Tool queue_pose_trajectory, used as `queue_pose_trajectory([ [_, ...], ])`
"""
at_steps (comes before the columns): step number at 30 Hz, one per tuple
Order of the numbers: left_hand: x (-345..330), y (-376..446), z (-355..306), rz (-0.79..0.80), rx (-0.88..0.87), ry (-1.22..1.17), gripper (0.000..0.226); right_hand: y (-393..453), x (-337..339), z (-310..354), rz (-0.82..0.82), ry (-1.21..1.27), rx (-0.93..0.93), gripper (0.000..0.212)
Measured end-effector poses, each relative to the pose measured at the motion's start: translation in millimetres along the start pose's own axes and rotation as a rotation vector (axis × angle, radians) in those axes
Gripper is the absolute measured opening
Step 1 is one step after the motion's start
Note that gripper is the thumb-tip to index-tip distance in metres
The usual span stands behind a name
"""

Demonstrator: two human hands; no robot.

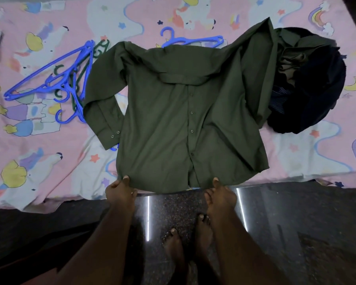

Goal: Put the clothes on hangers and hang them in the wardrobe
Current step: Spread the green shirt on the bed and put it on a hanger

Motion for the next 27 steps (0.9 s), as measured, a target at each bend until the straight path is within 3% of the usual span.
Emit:
queue_pose_trajectory([
  [2,-1.7,-8.8,-11.3,-0.206,-0.119,0.12,0.033,-1.9,2.5,9.7,-0.094,-0.005,0.06,0.027],
  [3,-8.1,-16.3,-20.3,-0.235,-0.171,0.137,0.03,-4.3,-1.7,15.6,-0.081,0.016,0.035,0.028],
  [5,-28.0,-27.3,-27.6,-0.101,-0.249,0.142,0.022,-10.0,-12.6,27.1,-0.056,-0.039,0.086,0.025],
  [8,-66.8,-43.8,-35.2,0.22,-0.151,0.044,0.019,-22.3,-39.2,41.0,0.08,-0.011,0.049,0.005],
  [10,-86.3,-51.2,-40.8,0.353,-0.047,0.004,0.025,-27.1,-54.6,46.4,0.154,-0.001,0.031,0.015],
  [12,-99.7,-55.6,-47.3,0.433,0.014,-0.034,0.047,-30.9,-68.6,52.5,0.224,0.045,-0.007,0.026],
  [19,-148.7,-58.9,-88.2,0.496,0.021,-0.073,0.053,-30.3,-127.2,85.9,0.415,0.102,-0.045,0.043],
  [24,-202.5,-42.9,-129.5,0.416,-0.169,0.022,0.013,-7.6,-189.6,122.7,0.423,-0.143,0.128,0.021],
  [27,-235.0,-28.8,-158.5,0.388,-0.312,0.116,0.03,9.5,-227.6,143.5,0.427,-0.293,0.256,0.012],
])
Point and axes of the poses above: each hand's wrist, its own y-axis towards the middle knuckle, its own x-axis out of the back of the hand, z = x × y, the point moved 3 cm from there along y, towards the middle knuckle, and after that the axes turned 4 degrees about z, right-handed, at the moved point
